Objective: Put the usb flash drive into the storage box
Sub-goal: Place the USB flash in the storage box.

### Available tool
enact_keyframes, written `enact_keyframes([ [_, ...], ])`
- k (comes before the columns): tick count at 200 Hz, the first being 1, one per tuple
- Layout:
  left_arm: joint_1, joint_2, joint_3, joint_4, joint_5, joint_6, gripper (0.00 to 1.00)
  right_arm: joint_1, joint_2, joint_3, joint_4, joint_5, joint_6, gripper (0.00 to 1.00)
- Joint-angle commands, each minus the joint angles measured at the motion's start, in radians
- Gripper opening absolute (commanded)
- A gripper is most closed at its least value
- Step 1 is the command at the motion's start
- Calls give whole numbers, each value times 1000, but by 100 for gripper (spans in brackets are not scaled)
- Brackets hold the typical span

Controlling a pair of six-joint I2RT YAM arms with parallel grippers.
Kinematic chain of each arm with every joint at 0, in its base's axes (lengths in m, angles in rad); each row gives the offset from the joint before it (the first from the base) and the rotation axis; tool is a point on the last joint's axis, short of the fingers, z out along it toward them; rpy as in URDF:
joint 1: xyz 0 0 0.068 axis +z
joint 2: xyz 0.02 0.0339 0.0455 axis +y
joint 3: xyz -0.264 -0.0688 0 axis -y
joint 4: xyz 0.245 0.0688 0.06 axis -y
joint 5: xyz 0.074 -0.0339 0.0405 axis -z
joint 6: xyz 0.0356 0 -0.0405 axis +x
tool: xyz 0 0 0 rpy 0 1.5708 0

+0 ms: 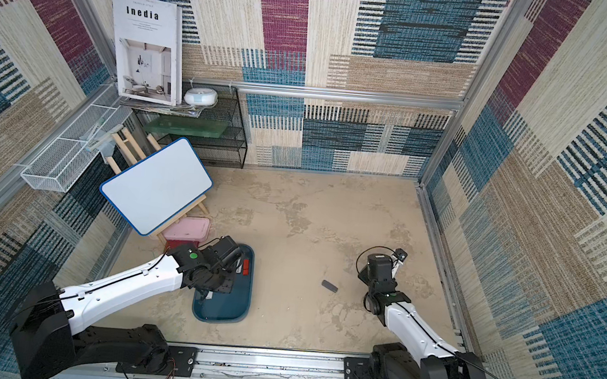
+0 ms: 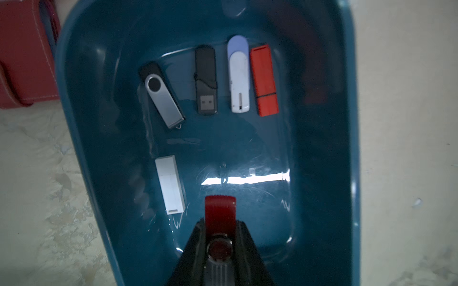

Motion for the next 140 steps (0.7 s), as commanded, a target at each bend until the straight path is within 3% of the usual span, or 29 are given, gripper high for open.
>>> enact_keyframes([
  [1, 15, 17, -38, 74, 10, -37, 19, -1, -6, 1, 10, 4, 0, 51],
  [59, 44, 138, -52, 141, 20, -28, 20, -1, -5, 1, 12, 3, 1, 51],
  [96, 65, 141, -80, 149, 22, -27, 23, -1, -6, 0, 14, -1, 2, 51],
  [140, 72, 127, -73, 117, 23, -26, 38, 0, 1, 3, 12, -5, 1, 52],
])
